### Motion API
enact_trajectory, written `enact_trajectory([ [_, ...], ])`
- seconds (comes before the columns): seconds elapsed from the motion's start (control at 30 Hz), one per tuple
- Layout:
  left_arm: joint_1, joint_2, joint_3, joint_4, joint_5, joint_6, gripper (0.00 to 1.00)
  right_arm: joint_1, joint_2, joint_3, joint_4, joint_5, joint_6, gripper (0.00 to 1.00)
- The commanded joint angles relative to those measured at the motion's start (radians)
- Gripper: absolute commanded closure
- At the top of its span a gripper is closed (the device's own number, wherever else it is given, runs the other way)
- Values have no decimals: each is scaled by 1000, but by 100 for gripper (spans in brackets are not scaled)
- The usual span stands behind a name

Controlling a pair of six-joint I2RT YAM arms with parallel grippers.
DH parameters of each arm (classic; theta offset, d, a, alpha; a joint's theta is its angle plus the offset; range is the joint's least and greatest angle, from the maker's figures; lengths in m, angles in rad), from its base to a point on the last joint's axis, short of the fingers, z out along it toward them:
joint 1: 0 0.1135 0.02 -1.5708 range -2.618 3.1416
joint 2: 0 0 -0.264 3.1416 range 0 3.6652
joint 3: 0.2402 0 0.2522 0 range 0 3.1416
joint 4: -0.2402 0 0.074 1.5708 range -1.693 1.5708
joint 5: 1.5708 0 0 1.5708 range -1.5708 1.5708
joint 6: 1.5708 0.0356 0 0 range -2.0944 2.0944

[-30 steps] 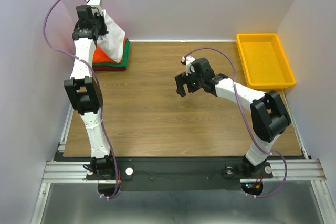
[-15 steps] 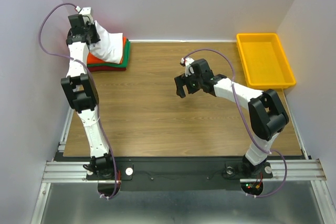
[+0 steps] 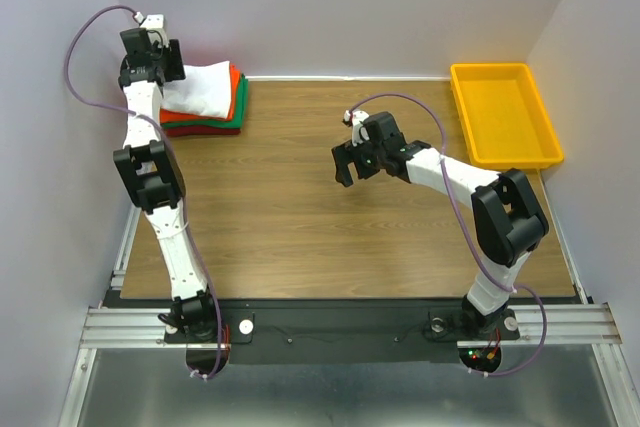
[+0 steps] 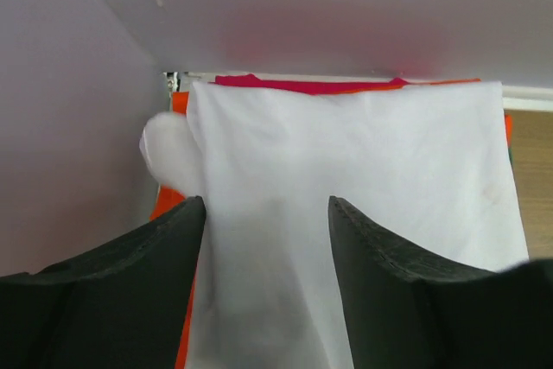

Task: Fold and stack the t-shirts
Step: Neatly place the folded tshirt to the corner

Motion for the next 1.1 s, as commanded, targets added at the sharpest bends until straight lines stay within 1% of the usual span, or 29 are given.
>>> enact_trajectory([
  [0.0, 28, -65, 78, 22, -35, 58, 27, -1, -1, 51, 5, 1, 4, 0],
  [0.13, 31, -120, 49, 27, -45, 87, 27, -1, -5, 48, 5, -5, 7, 0],
  [0.2, 41, -166, 12, 25, -8, 86, 28, -1, -15, 47, 5, -1, 4, 0],
  [0.27, 54, -208, -58, 30, 65, 74, 34, 0, -27, 34, 5, 4, 4, 0],
  [0.3, 61, -251, -84, 28, 105, 72, 37, -1, -31, 30, 5, 2, 3, 0],
  [0.33, 62, -271, -142, 25, 162, 67, 44, 0, -35, 24, 5, -2, 3, 0],
  [0.4, 65, -334, -208, 31, 202, 72, 51, -1, -44, 18, 5, -7, 3, 0],
  [0.43, 67, -351, -268, 36, 211, 66, 61, -1, -47, 16, 5, -10, 1, 0],
  [0.47, 65, -367, -297, 40, 233, 63, 66, 0, -51, 14, 5, -8, 1, 0],
  [0.6, 76, -417, -389, 37, 218, 58, 77, 0, -64, 2, 5, -10, -2, 0],
  [0.73, 96, -403, -436, 27, 202, 50, 79, 0, -66, -5, 3, -2, -7, 0],
  [0.9, 111, -343, -440, 13, 214, 46, 79, -1, -63, -13, 5, 4, -10, 0],
  [1.07, 120, -302, -459, 17, 146, 44, 80, -1, -55, -12, 5, 13, -14, 0],
])
